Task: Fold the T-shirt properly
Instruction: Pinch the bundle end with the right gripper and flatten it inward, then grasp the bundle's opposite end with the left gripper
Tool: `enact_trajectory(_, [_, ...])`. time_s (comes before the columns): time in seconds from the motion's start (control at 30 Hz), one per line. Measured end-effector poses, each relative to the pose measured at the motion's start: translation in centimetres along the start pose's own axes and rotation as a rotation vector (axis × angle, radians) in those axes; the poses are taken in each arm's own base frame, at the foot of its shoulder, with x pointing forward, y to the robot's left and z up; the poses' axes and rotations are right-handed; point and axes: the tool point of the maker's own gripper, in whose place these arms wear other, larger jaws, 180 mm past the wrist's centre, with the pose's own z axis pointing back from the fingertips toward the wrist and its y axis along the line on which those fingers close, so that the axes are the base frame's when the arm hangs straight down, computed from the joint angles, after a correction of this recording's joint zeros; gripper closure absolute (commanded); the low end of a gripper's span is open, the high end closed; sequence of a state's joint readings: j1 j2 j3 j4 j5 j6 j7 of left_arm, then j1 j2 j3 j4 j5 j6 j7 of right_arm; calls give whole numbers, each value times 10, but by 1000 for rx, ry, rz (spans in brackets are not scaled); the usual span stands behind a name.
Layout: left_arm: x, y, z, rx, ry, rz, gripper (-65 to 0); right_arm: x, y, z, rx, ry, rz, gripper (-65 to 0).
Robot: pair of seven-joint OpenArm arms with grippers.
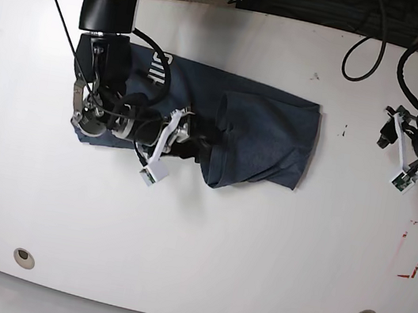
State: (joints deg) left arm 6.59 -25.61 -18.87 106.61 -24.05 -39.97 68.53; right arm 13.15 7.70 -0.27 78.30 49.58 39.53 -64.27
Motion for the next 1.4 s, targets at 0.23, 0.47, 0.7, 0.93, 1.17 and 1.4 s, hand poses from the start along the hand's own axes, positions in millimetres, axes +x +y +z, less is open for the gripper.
enact_trajectory(0.23, [-13, 5, 5, 16, 10, 39, -433, -2, 10, -26, 62, 0, -74, -577])
enact_trajectory(0.47, [-15, 4, 5, 14, 14, 39, -433, -17, 33, -46, 118, 62, -40, -463])
enact_trajectory(0.7, [-15, 3, 5, 13, 13, 40, -433, -20, 42, -62, 103, 18, -138, -262])
enact_trajectory(0.93, [-16, 3, 5, 12, 14, 39, -433, -29, 37, -62, 64, -10, -170, 0])
enact_trajectory(1.17, [-15, 1, 4, 7, 13, 36, -433, -9, 63, -34, 72, -102, -60, 0])
enact_trajectory(1.4, [-13, -5, 1, -8, 5, 48, -433, -22, 62, -7, 31, -148, -74, 0])
